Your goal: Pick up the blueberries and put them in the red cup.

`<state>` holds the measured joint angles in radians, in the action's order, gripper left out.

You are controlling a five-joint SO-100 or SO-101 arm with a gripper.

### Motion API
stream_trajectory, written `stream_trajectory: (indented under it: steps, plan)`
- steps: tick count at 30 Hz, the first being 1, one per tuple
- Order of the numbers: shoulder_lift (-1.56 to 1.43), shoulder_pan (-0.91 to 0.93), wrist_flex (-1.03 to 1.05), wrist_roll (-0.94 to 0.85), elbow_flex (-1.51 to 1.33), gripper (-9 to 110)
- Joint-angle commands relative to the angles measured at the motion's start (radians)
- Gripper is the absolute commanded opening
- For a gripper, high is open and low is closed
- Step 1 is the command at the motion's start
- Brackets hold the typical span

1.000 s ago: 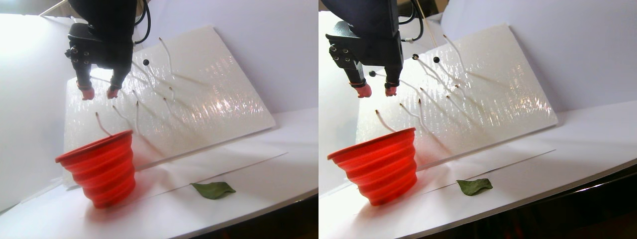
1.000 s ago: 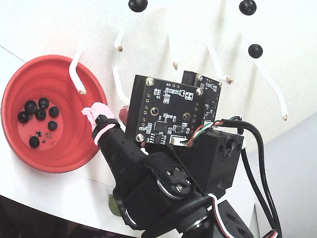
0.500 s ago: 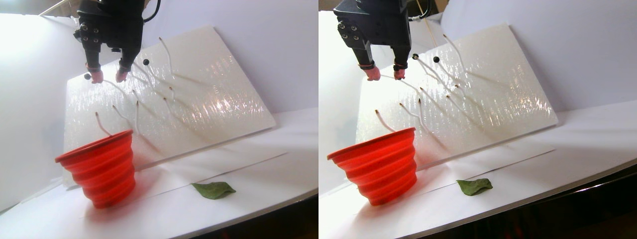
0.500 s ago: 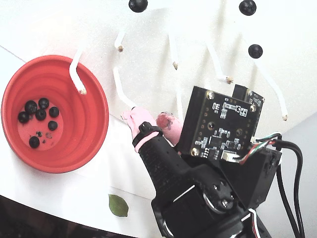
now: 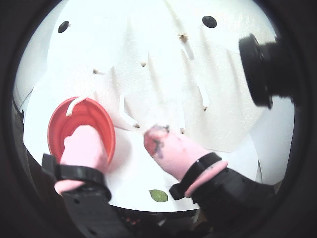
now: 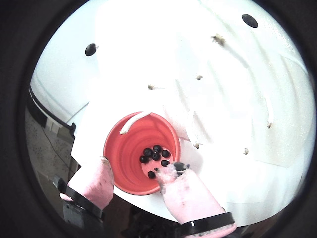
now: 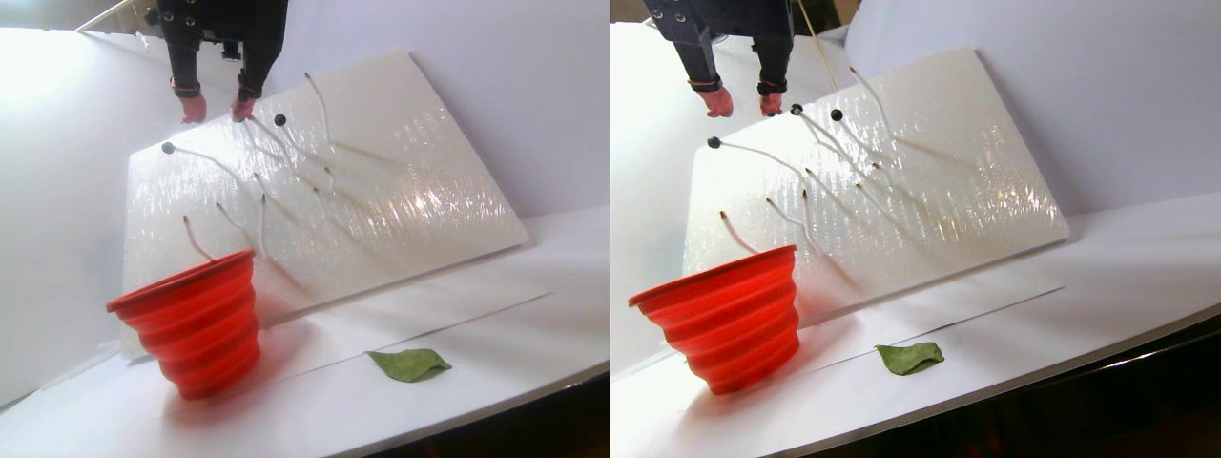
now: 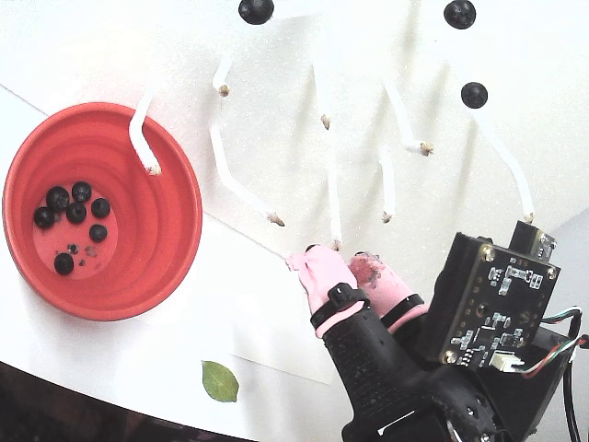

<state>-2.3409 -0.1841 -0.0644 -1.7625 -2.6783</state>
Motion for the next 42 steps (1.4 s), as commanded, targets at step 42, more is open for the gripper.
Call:
stream_trajectory:
  steps: [42]
  plan:
    - [-0.06, 0.166, 0.015, -0.087, 0.21, 17]
